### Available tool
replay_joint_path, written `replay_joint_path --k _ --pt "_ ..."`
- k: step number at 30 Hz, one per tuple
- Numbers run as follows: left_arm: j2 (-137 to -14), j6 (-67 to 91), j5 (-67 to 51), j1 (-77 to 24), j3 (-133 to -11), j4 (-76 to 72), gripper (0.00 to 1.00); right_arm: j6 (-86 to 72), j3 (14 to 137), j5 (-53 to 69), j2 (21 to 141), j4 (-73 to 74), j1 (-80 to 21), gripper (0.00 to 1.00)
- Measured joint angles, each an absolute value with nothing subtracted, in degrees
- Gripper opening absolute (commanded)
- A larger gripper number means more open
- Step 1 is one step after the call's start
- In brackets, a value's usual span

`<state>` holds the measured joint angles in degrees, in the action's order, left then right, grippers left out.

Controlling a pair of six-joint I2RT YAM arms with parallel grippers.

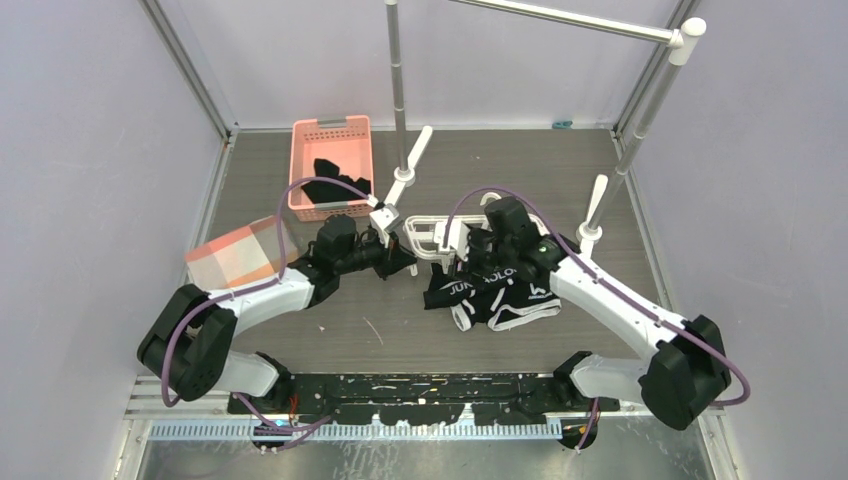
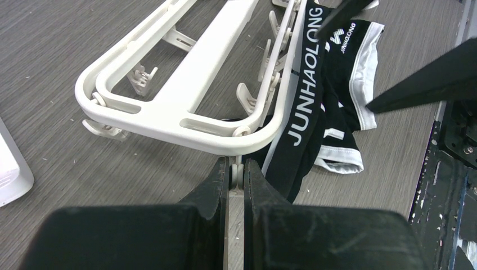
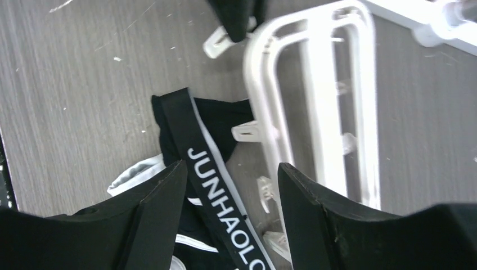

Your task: Clip the underwear to the hanger

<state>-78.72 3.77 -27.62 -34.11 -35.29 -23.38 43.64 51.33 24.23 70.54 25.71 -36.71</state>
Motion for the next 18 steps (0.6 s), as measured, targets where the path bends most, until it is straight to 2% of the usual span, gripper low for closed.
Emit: replay_joint_path --k 6,11,18 --pt "-78.6 3.8 -27.6 -34.1 -35.3 -23.2 0.0 43.1 51.3 28.2 68.4 25.4 -34.4 0.67" --pt "-78.6 3.8 -26.0 -34.1 -35.3 -22.8 0.0 44.8 51.6 31.9 75.4 26.3 -34.4 0.65" --pt "-78.6 3.7 -22.9 -34.1 -35.3 -21.9 0.0 46.2 52.3 28.1 83.5 27.3 -34.4 0.64"
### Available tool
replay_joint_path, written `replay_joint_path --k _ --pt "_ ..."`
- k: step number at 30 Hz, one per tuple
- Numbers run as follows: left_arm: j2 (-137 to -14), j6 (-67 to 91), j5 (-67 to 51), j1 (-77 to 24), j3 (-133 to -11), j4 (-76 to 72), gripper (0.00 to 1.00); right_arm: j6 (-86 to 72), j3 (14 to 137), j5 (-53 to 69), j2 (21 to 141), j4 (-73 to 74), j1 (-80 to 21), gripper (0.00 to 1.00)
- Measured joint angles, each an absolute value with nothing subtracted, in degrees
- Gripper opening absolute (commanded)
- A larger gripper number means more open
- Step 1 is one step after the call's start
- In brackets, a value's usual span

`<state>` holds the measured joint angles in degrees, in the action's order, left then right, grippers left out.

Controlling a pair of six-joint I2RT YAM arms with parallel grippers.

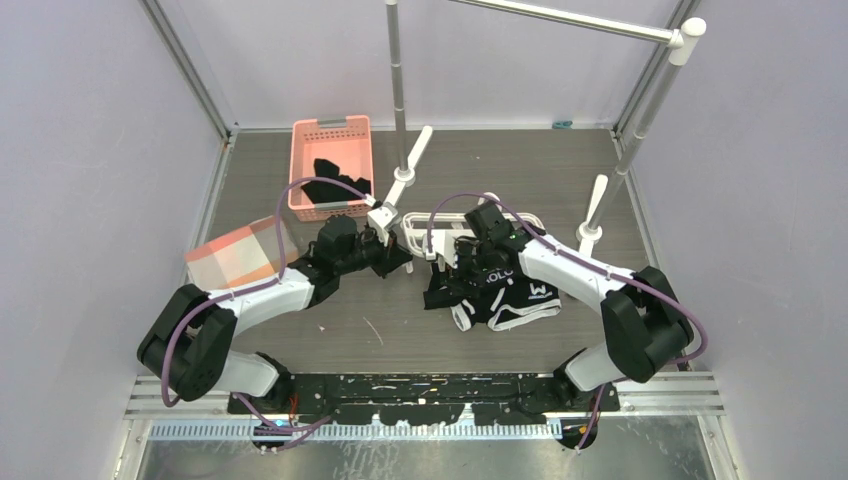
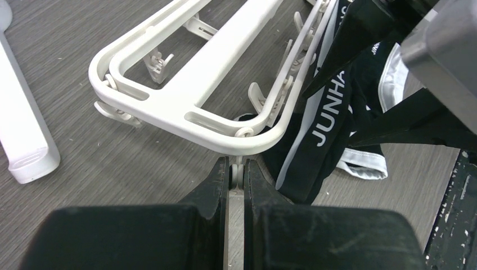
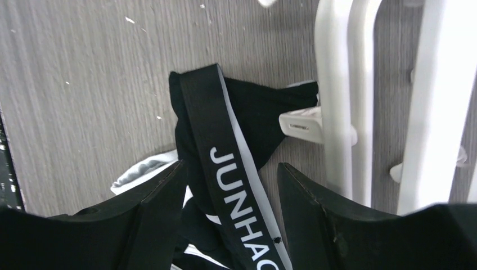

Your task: Clip the underwear to the hanger

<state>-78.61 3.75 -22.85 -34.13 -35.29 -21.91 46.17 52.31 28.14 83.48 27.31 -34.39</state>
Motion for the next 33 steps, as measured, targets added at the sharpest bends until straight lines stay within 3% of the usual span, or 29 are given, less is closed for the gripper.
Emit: replay_joint_path --k 10,24,33 --pt "-75.8 3.5 -20.5 -34.1 -35.3 -19.5 0.0 43.8 53.1 24.0 83.3 25.3 -34.4 0.61" --pt "-69.0 1.5 -16.7 -34.1 -32.8 -16.4 0.0 37.1 52.4 25.1 70.1 20.7 -33.0 0.65" --pt "-68.6 -1.0 -16.6 -34.1 -31.0 -16.4 0.0 46.0 64.6 33.8 82.9 29.1 -31.7 0.68"
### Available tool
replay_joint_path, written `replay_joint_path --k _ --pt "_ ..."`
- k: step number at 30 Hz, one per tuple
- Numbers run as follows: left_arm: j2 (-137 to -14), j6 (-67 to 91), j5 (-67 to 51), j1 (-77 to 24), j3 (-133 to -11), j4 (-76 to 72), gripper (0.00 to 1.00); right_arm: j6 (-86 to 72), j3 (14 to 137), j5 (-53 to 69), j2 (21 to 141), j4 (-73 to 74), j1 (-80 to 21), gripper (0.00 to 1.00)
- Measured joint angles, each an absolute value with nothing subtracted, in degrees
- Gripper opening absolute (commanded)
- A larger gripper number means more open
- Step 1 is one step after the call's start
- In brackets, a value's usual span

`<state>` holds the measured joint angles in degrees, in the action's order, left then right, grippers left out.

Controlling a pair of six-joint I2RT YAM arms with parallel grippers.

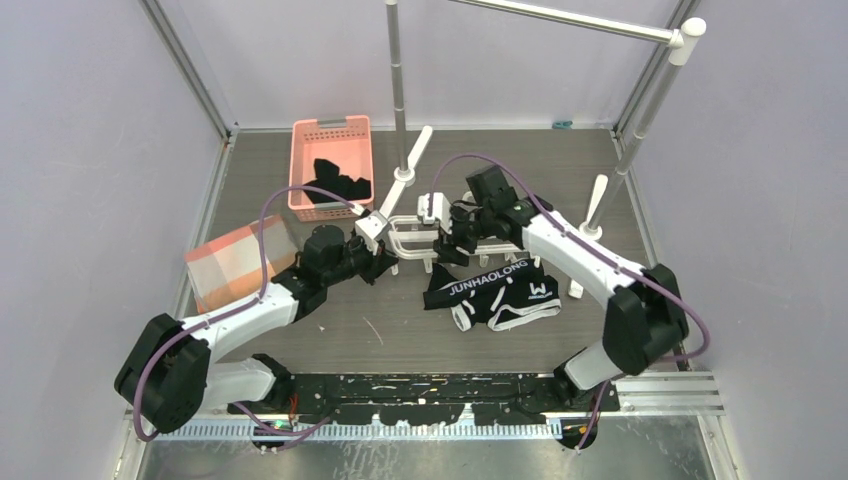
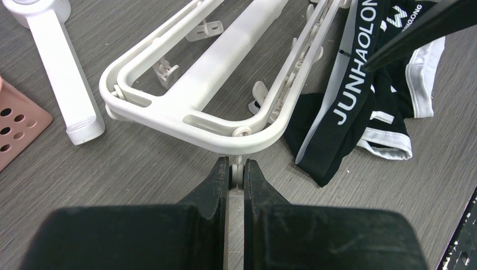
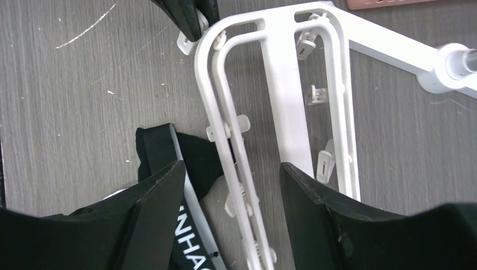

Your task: Clip the underwear to the hanger

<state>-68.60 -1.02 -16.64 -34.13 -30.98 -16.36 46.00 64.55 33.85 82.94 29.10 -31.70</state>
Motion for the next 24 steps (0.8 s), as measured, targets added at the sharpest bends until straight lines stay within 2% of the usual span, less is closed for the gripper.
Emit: replay_joint_path --k 9,21,24 --pt "-68.6 -2.2 -16.7 -34.1 -30.9 -16.4 0.0 53.6 76.8 40.9 97.7 36.5 -31.7 0.66" --pt "-68.3 -2.7 -16.6 -34.1 -30.9 -16.4 0.0 56.9 78.5 49.2 100.7 39.2 -32.4 0.59" --pt "-68.3 -2.7 -16.6 -34.1 -30.9 -16.4 0.0 57.1 78.5 50.0 101.6 39.6 -32.8 0.54"
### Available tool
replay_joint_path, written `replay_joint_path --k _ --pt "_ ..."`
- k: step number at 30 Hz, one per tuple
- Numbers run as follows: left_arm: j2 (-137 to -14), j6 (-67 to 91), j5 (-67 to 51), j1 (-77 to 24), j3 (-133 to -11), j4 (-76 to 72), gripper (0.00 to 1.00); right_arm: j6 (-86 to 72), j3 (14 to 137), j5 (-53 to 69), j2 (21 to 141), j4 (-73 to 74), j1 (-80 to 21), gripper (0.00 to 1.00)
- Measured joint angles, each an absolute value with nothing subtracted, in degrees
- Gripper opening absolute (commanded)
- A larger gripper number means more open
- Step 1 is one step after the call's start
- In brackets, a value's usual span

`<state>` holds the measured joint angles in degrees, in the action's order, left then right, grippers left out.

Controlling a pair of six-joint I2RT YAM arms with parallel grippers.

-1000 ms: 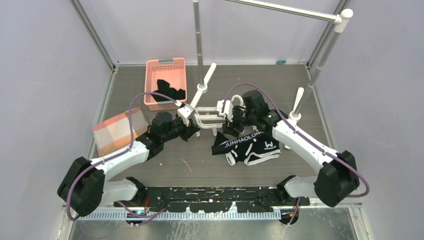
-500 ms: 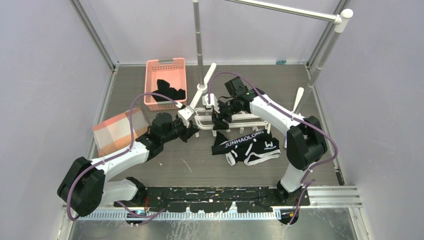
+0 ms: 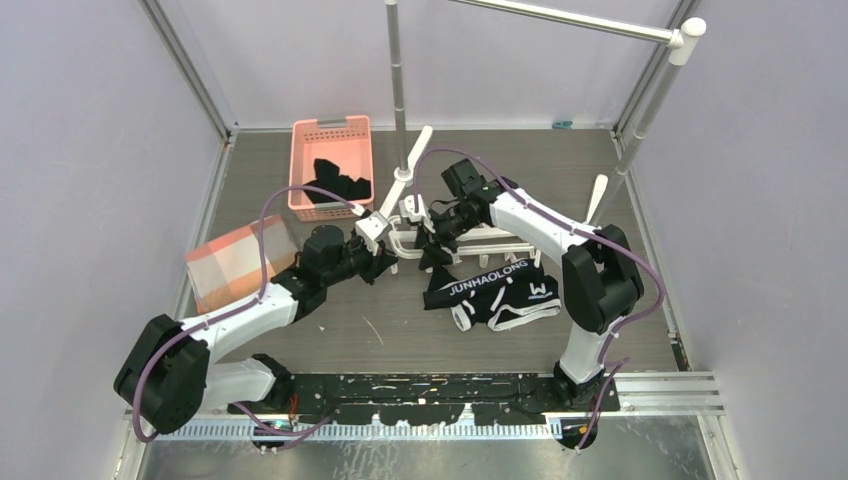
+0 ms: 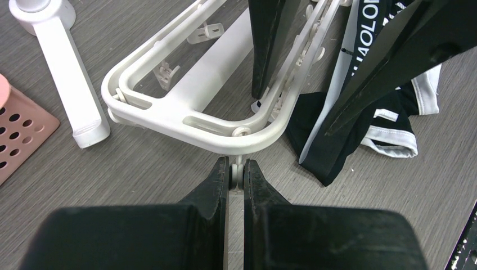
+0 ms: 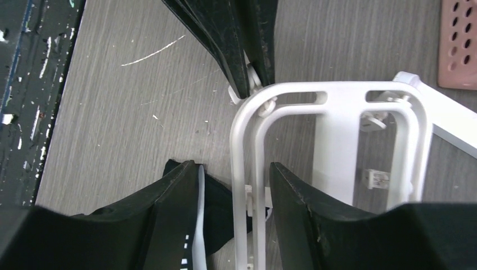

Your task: Clip the underwear to the hanger

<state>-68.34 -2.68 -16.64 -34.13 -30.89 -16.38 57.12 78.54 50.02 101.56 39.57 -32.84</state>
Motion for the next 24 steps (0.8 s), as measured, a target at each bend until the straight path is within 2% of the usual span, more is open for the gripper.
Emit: replay_joint_path --k 4,12,14,17,18,19,21,24 --pt "-68.3 -2.7 -16.7 -34.1 -30.9 -16.2 0.0 57.6 78.7 50.0 102.9 40.1 -33.3 0.45" --pt "-67.9 -3.0 -16.7 -34.2 -30.9 -16.0 0.0 58.0 80.2 49.4 103.5 40.4 -33.4 0.34" --pt "-67.8 -3.1 -16.7 -34.2 -30.9 -16.0 0.0 58.0 80.4 49.2 103.5 40.4 -33.4 0.27" --pt "-67.5 -3.5 -16.7 -34.2 -30.9 -16.0 0.0 58.3 80.6 49.2 103.5 40.4 -33.4 0.1" --pt "-67.5 -3.5 -16.7 -34.2 -30.9 -16.0 0.08 58.4 80.7 49.2 103.5 40.5 -33.4 0.06" --pt "-67.4 -3.6 -16.7 -34.2 -30.9 -16.0 0.2 58.4 80.8 49.1 103.5 40.6 -33.4 0.02" --pt "-67.4 -3.9 -16.7 -34.2 -30.9 -16.1 0.39 58.4 80.8 49.1 103.5 40.6 -33.4 0.01" --pt "-66.9 -3.6 -16.7 -34.2 -30.6 -16.5 0.54 58.1 80.8 48.9 103.5 40.4 -33.4 0.01"
